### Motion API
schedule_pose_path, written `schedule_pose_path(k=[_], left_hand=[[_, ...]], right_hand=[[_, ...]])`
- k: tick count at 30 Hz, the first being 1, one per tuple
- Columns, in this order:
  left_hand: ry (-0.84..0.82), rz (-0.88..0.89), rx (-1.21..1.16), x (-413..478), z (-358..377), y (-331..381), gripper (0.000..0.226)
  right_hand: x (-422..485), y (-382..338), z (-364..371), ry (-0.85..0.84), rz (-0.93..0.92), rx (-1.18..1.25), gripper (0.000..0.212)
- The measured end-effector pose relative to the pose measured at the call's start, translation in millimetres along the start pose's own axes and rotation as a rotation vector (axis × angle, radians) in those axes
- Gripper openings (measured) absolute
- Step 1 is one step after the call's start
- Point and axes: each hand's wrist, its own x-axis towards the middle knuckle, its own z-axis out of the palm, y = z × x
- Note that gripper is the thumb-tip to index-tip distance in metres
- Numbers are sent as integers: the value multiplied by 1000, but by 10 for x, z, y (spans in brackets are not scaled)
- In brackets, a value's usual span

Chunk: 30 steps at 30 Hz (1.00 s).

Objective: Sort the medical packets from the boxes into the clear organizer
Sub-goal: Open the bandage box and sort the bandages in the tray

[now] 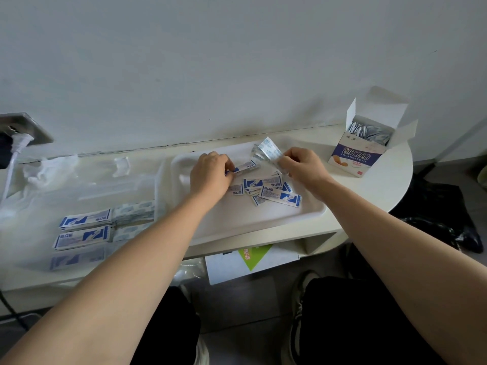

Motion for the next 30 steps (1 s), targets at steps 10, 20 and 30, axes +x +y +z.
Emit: schedule_pose_path(k=[10, 20, 30], left_hand=[[-82, 340, -81, -158, -251, 92, 6], [-124, 52, 110, -39, -40, 67, 41], [-142, -143, -183, 57, -40, 56, 10]], right_hand=[[32, -12, -6, 100, 45, 110, 14], [3, 0, -21, 64, 31, 60, 15], [-6, 19, -6, -31, -103, -88, 11]])
